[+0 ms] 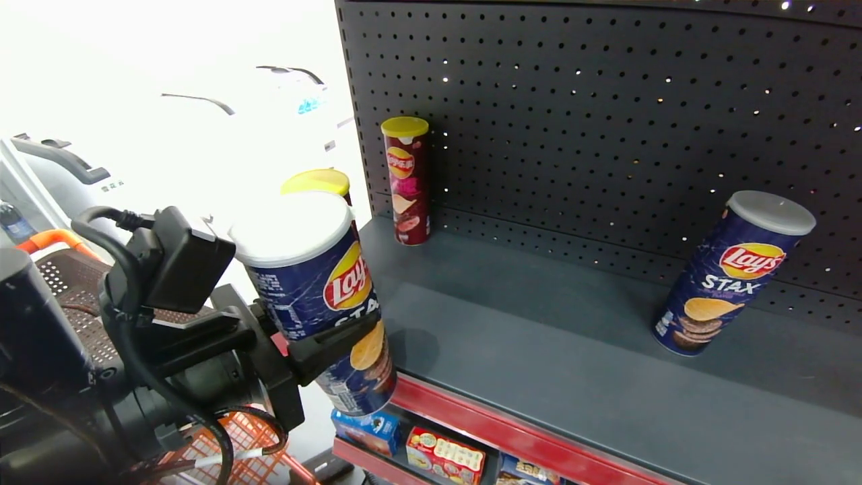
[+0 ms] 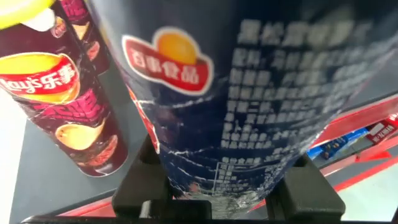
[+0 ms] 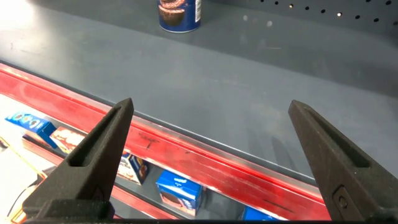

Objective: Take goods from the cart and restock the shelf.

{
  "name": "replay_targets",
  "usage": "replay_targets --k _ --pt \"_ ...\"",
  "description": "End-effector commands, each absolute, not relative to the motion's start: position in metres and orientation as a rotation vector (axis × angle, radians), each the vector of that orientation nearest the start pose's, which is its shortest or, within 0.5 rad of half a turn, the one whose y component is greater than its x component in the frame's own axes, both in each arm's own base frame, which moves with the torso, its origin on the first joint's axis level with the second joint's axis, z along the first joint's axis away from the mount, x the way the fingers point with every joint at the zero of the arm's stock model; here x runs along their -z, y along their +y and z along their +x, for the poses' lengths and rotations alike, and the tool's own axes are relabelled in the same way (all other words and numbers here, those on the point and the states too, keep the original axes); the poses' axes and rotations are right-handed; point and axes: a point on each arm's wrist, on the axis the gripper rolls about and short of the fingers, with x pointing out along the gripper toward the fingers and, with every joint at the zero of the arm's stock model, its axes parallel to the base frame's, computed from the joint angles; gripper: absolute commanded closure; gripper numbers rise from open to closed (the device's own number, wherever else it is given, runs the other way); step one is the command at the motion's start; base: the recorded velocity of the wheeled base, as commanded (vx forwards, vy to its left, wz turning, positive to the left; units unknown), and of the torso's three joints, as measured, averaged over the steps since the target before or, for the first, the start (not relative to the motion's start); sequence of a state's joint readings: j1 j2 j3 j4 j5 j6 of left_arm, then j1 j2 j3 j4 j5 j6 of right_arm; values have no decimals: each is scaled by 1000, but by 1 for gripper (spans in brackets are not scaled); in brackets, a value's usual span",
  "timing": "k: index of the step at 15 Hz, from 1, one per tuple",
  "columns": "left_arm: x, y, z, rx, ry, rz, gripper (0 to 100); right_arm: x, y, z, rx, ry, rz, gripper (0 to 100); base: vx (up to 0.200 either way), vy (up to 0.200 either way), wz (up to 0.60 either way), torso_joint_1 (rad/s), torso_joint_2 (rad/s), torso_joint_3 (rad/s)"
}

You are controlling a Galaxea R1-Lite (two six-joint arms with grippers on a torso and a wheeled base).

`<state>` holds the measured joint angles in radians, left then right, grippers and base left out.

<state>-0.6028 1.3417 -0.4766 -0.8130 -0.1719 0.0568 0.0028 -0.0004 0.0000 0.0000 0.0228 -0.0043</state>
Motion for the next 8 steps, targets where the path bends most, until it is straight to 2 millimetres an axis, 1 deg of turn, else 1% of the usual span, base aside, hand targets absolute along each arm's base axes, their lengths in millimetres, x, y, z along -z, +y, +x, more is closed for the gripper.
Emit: replay_targets --k 1,6,8 --pt "-201 -122 168 788 41 66 100 -75 0 -23 -26 0 -5 0 0 0 0 0 0 0" --pt "-200 -130 176 874 51 68 100 -76 0 -23 -26 -2 -5 0 0 0 0 0 0 0" --pt "-198 -134 176 965 60 67 100 -75 0 -23 -26 0 -5 0 0 0 0 0 0 0"
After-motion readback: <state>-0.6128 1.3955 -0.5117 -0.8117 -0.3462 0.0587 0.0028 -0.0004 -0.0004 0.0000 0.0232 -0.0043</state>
